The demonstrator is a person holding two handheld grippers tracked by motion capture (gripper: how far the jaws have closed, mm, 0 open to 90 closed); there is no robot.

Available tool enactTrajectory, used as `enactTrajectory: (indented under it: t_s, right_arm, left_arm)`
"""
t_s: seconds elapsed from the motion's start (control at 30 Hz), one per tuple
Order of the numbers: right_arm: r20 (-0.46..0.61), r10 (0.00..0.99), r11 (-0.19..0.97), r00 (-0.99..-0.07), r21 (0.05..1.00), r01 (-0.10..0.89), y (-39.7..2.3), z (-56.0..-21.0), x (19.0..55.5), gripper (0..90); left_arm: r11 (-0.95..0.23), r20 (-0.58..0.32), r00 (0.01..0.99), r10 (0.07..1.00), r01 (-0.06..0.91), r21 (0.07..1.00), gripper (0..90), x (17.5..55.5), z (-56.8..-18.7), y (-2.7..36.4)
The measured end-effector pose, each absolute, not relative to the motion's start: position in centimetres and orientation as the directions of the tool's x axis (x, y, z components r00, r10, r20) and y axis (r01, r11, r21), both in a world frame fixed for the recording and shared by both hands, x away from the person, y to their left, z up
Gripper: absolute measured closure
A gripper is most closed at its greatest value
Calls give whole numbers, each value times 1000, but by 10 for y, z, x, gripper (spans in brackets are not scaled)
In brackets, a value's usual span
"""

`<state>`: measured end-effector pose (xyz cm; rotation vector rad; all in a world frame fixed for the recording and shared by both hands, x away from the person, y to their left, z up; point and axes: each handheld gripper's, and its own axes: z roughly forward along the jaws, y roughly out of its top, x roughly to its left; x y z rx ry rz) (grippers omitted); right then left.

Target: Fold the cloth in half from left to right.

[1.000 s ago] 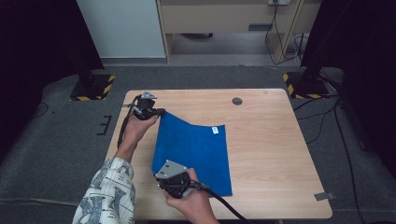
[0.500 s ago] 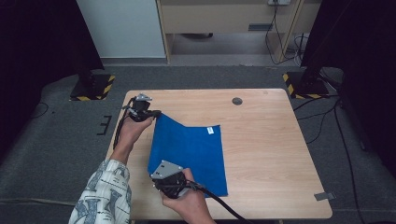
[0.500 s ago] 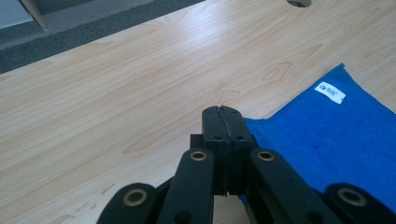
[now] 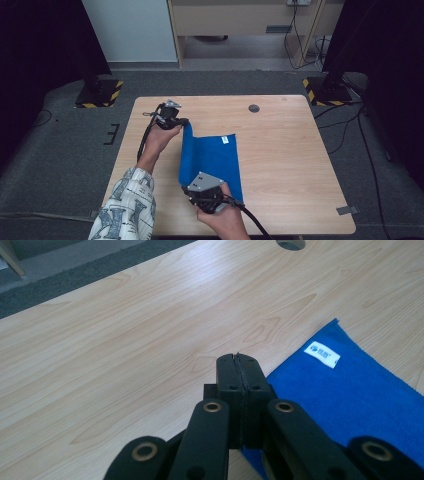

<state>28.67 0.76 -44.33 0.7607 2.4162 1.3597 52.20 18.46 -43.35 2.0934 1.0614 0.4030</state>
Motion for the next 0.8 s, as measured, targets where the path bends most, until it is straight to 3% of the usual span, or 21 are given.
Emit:
enactTrajectory:
  t_s: [0.8]
  right_arm:
    - [65,613,378,-788,851,365,-51,-463,280,880]
  left_arm:
    - [-450,-27,666,745,533,717,896,526,-444,104]
